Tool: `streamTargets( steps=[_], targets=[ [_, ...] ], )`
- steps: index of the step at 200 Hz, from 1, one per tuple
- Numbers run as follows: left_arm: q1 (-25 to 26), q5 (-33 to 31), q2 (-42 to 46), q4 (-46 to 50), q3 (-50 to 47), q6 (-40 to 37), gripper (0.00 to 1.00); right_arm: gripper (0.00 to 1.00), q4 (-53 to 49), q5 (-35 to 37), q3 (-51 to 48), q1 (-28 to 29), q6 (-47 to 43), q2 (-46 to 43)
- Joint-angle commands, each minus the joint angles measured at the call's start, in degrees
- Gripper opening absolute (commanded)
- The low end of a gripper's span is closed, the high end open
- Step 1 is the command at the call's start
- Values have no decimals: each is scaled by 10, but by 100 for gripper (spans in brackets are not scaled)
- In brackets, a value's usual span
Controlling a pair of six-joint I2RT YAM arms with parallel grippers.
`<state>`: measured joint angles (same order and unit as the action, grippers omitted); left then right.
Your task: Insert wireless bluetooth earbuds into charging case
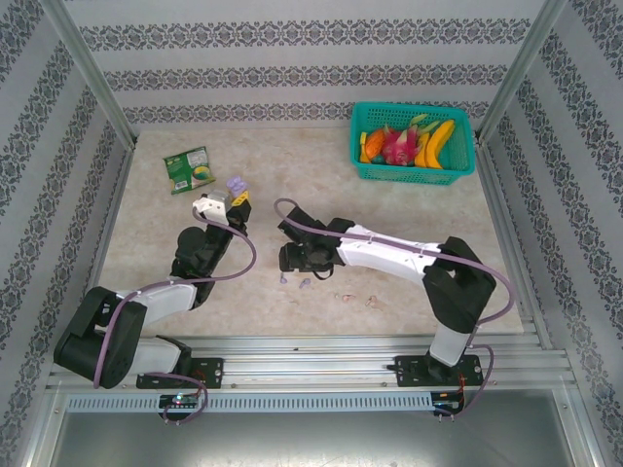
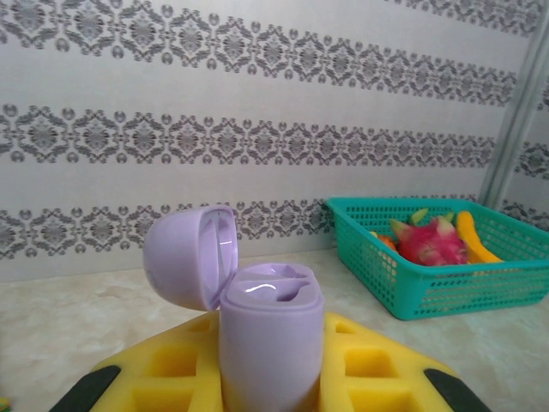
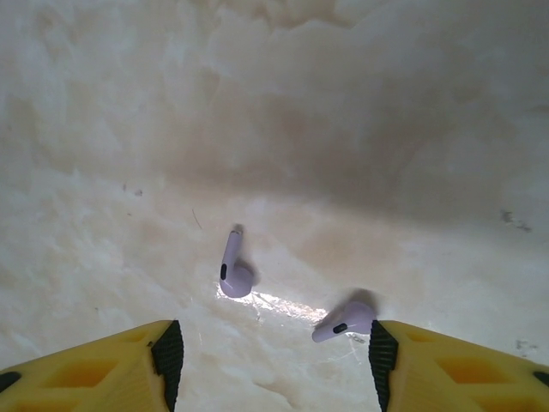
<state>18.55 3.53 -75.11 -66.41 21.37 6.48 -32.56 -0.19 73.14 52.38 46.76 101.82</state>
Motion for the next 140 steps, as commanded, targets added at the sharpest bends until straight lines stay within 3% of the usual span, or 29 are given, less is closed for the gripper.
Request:
streamTargets(
  steps=[1,89,140],
  targets=[
    [-13,-22,21,-20,12,17,0,59,-15,12,21,10,-41,25],
    [-31,-41,41,-13,0,26,0,59,-43,-11,87,38,-191,113],
    [-32,-38,45,-6,4,26,0,59,-49,-10,84,42,-220,135]
  ],
)
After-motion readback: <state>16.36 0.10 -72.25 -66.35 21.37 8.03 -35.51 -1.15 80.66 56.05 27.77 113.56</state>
